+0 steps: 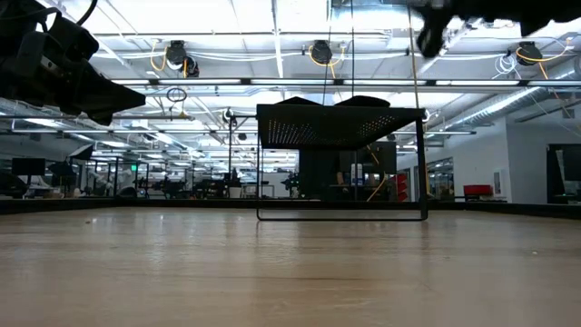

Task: Pick & Place Mini shaped plates
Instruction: Stack the leaf shaped plate on top of the leaf shaped plate on the shelf

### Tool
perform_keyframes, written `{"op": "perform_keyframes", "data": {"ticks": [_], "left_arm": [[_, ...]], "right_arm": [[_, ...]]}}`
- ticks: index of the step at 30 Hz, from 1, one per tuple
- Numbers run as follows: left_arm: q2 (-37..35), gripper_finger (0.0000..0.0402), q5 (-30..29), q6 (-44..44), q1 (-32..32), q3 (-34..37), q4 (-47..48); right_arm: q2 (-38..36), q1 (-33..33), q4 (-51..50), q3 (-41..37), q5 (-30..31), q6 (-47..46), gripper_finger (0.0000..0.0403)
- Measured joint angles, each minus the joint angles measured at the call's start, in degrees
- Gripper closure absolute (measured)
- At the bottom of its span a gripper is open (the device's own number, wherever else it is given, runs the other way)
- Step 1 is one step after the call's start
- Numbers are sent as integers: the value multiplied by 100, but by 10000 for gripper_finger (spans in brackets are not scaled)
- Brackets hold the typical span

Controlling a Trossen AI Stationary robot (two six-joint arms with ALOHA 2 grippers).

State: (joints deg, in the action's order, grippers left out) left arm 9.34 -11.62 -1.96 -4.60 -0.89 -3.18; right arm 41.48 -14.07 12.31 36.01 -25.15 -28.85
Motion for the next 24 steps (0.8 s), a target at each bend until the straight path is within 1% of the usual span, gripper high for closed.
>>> {"op": "perform_keyframes", "data": {"ticks": [2, 5, 7, 9, 11, 13, 15, 17, 19, 21, 22, 24], "left_arm": [[1, 376, 2, 0, 0, 0, 0], [0, 376, 0, 0, 1, 0, 0], [0, 376, 1, 0, 1, 0, 0], [1, 376, 0, 0, 1, 0, 0], [0, 376, 1, 0, 1, 0, 0], [2, 376, 2, 2, 0, 0, 0], [0, 376, 0, 0, 2, 0, 0], [0, 376, 2, 0, 2, 0, 0], [0, 376, 0, 0, 0, 0, 0], [0, 376, 0, 0, 2, 0, 0], [0, 376, 0, 0, 2, 0, 0], [0, 376, 1, 0, 1, 0, 0]], "right_arm": [[-41, 569, 651, 0, -209, 47, 285], [62, 1724, 1628, 0, -111, 192, 272], [218, 2548, 1908, 16, 254, 500, 263], [448, 3384, 1621, 173, 895, 999, 255], [766, 4080, 858, 506, 1788, 1409, 246], [1183, 4669, -110, 1001, 2752, 1473, 238], [1658, 5138, -1236, 1600, 3689, 1234, 233], [2175, 5453, -2475, 2228, 4276, 639, 232], [2676, 5629, -3590, 2740, 4531, -182, 234], [3123, 5746, -4473, 3058, 4586, -1094, 239], [3316, 5787, -4794, 3133, 4554, -1522, 242], [3651, 5837, -5263, 3150, 4266, -2301, 246]]}}
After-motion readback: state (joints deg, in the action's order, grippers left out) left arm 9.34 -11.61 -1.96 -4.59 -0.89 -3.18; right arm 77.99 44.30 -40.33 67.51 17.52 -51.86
